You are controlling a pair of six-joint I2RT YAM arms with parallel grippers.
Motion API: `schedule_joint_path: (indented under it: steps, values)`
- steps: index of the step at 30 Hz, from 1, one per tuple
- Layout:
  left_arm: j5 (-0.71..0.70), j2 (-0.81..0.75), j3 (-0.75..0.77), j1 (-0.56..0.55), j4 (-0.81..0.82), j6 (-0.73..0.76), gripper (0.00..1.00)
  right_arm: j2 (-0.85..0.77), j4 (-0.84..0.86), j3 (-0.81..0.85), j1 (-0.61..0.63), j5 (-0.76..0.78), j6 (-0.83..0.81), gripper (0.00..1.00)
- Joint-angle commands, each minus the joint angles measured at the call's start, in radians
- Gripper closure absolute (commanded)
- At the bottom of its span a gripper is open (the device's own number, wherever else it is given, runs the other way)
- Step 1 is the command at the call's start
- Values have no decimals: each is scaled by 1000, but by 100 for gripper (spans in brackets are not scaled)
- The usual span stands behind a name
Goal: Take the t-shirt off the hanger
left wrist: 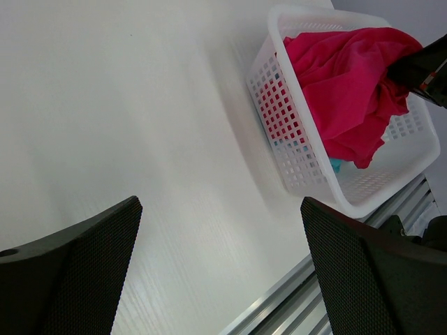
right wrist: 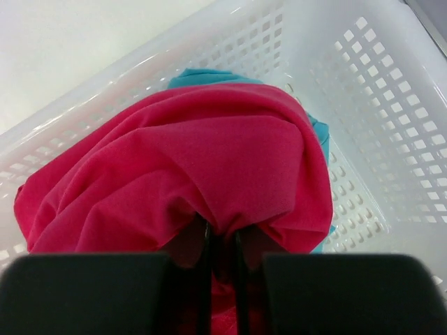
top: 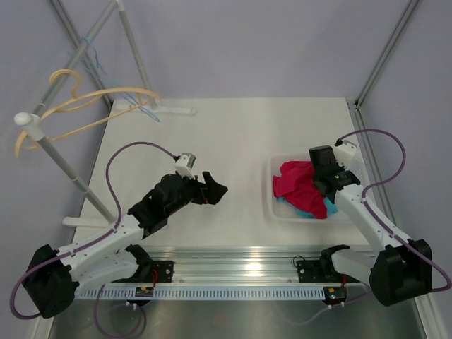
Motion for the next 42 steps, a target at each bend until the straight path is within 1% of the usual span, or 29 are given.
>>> schedule_joint_path:
  steps: [1,2,3,4,5,8,9,11,12,13,16,17,20,23,25,28,31,33,38,40,42]
  values:
    - [-8,-7,-2,-7,60,15,1,54,35,41,-39,-30,20,80]
    - [-11,-9,-4,-7,60,15,1,64,22,50,-39,-26,21,70]
    - [-11,-13,-4,-7,60,16,1,72,12,62,-39,-35,21,63]
    - [-10,-15,-2,-7,57,16,1,72,16,64,-39,-50,-1,55]
    - [-5,-16,-2,-7,57,21,1,64,27,68,-39,-94,-18,38]
    - [4,-9,1,-8,56,29,1,-6,21,85,-39,-156,-67,34]
    - [7,-4,4,-8,53,32,1,-29,-5,116,-39,-198,-78,26]
    - [5,5,14,-8,36,42,1,-69,-85,183,-39,-193,-81,24]
    - [5,7,14,-8,34,42,1,-84,-149,247,-39,-197,-86,21]
    - [5,7,14,-8,34,41,1,-115,-172,275,-39,-208,-95,15]
    - [-1,10,7,-10,53,32,1,-155,-232,372,-37,-266,-109,11]
    - [-1,17,2,-11,60,30,1,-156,-220,392,-39,-317,-114,9]
    - [10,56,13,-12,64,30,1,-123,-173,395,-39,-358,-127,8]
    - [19,76,27,-15,67,27,1,-37,-125,362,-37,-413,-117,8]
    - [19,76,28,-18,68,27,1,17,-102,328,-39,-412,-68,8]
    - [16,71,33,-19,57,30,1,41,-33,224,-40,-383,32,8]
    - [16,60,30,-21,57,23,1,55,88,78,-45,-395,113,5]
    - [16,59,27,-25,74,16,1,81,119,42,-46,-415,155,5]
    - [19,86,28,-33,114,-13,1,130,128,18,-52,-406,196,4]
    - [19,88,33,-39,113,-11,1,140,95,48,-54,-382,173,4]
    - [19,90,44,-39,105,-11,1,111,56,74,-54,-351,143,4]
